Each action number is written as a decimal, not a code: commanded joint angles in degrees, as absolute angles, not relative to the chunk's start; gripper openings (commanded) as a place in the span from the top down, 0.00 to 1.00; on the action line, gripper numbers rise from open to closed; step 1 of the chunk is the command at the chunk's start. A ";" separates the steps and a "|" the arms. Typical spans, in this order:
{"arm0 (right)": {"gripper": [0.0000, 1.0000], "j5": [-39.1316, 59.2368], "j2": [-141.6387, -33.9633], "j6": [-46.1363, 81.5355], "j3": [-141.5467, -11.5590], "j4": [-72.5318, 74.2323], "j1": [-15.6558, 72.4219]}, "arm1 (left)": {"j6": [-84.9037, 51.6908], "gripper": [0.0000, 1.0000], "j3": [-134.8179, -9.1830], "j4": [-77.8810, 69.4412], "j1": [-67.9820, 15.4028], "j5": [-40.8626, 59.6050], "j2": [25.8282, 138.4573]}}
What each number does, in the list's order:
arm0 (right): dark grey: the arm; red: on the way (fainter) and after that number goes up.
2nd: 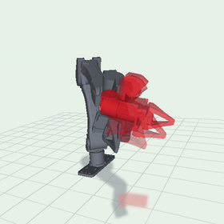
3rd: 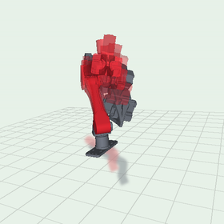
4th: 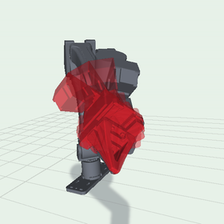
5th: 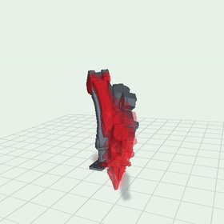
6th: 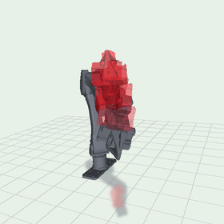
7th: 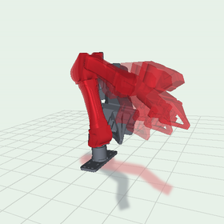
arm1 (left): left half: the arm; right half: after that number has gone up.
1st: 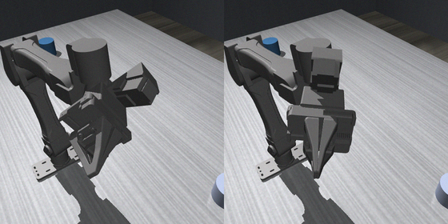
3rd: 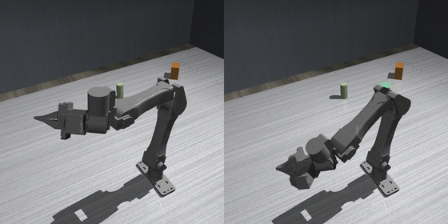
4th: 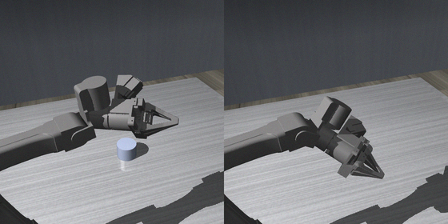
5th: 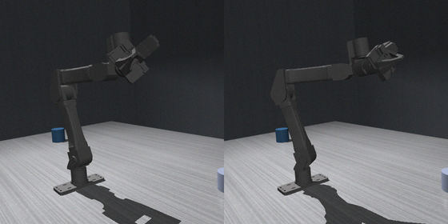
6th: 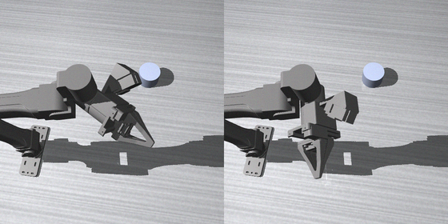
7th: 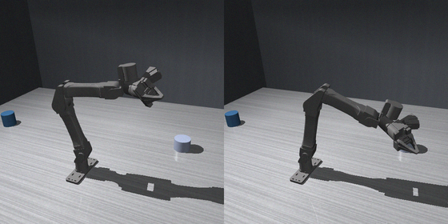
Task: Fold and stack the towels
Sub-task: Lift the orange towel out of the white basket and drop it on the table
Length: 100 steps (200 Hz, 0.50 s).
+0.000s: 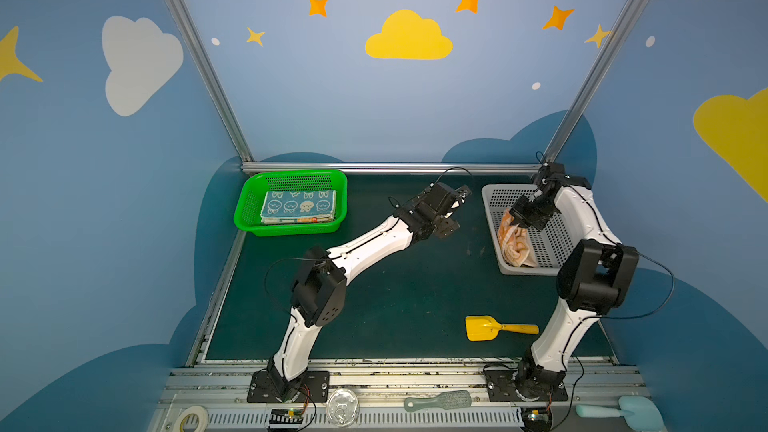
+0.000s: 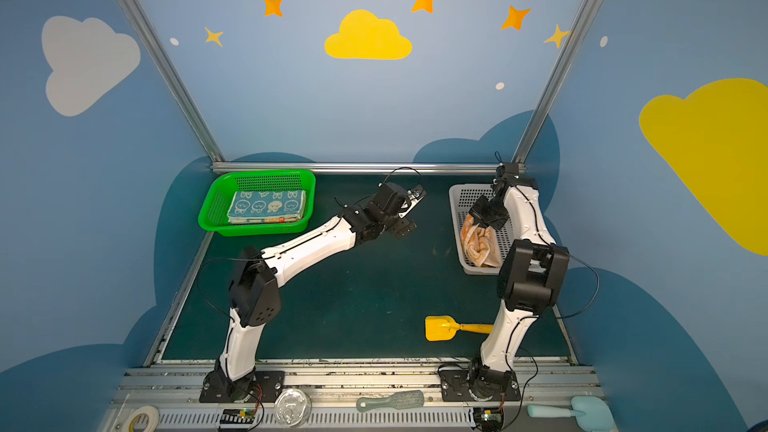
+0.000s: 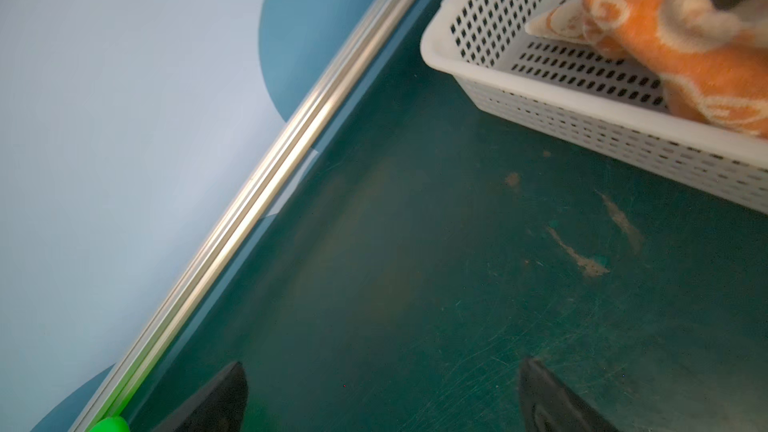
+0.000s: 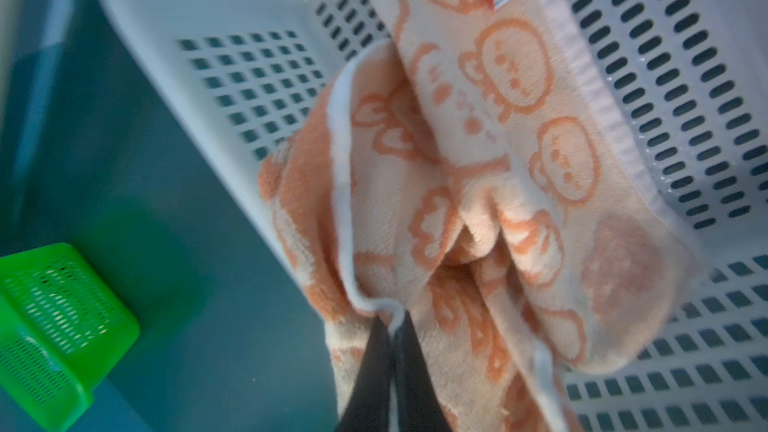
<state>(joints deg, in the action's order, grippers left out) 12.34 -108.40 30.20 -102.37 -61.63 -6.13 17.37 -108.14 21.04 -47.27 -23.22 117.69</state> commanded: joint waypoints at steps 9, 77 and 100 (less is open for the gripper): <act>1.00 14.91 -105.67 30.74 -108.54 -67.68 -1.26 | 10.99 0.00 -105.77 22.66 -44.68 -24.26 110.75; 1.00 10.23 -105.42 26.36 -122.36 -69.56 22.38 | 0.17 0.00 -78.45 14.37 -38.96 -24.20 87.69; 1.00 10.38 -105.91 26.35 -116.64 -62.52 28.42 | -6.26 0.00 -71.26 15.36 -35.66 -21.76 81.92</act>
